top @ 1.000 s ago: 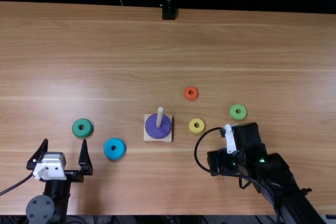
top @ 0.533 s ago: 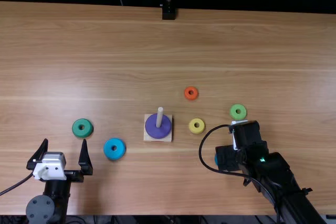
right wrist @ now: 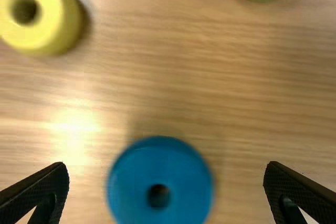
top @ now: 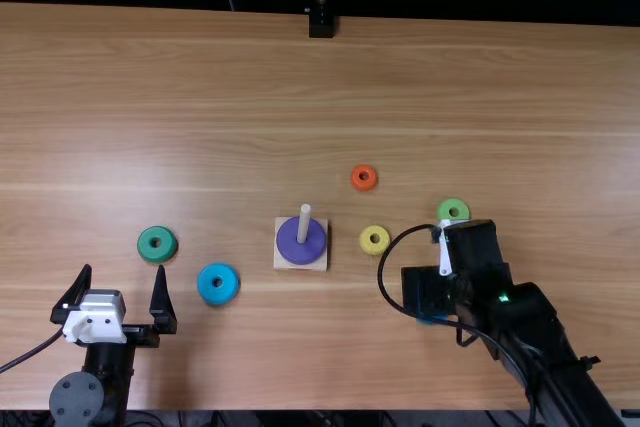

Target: Build the Hanoi tower: stack the rings onto the peg from bottom to top in this color order: purple, dark blue, light blue, dark green, light green, yellow, orange.

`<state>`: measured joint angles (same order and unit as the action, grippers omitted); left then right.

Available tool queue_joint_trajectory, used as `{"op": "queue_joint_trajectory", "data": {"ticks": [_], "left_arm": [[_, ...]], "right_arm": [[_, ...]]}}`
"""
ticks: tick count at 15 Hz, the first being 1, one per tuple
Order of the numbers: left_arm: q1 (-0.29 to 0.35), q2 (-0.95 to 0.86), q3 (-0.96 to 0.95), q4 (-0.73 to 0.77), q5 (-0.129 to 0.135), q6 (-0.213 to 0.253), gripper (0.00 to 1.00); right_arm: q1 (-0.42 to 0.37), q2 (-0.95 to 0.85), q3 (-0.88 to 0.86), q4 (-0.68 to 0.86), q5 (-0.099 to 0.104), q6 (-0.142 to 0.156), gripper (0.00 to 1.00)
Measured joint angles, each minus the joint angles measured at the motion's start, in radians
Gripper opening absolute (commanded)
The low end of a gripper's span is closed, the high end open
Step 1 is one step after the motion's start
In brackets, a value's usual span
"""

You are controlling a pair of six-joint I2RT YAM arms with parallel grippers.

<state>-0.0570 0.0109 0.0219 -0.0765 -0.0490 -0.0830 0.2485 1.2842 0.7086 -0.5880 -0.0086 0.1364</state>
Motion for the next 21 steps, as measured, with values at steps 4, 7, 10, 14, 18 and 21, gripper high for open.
{"op": "queue_joint_trajectory", "data": {"ticks": [4,7,10,14,18,21], "left_arm": [[0.0,0.0,0.0,0.001,0.0,0.0,1.0],[0.0,0.0,0.0,0.001,0.0,0.0,1.0],[0.0,0.0,0.0,0.001,0.0,0.0,1.0],[0.0,0.0,0.0,0.0,0.0,0.0,1.0],[0.0,0.0,0.0,0.0,0.0,0.0,1.0],[0.0,0.0,0.0,0.0,0.0,0.0,1.0]], "right_arm": [[0.0,0.0,-0.001,0.003,-0.037,0.02,1.0],[0.0,0.0,-0.008,0.006,-0.044,0.022,1.0],[0.0,0.041,-0.024,0.004,-0.047,0.024,1.0],[0.0,0.055,-0.031,-0.002,-0.048,0.025,1.0],[0.0,0.091,-0.031,-0.003,-0.049,0.026,1.0],[0.0,0.092,-0.036,-0.003,-0.051,0.026,1.0]]}}
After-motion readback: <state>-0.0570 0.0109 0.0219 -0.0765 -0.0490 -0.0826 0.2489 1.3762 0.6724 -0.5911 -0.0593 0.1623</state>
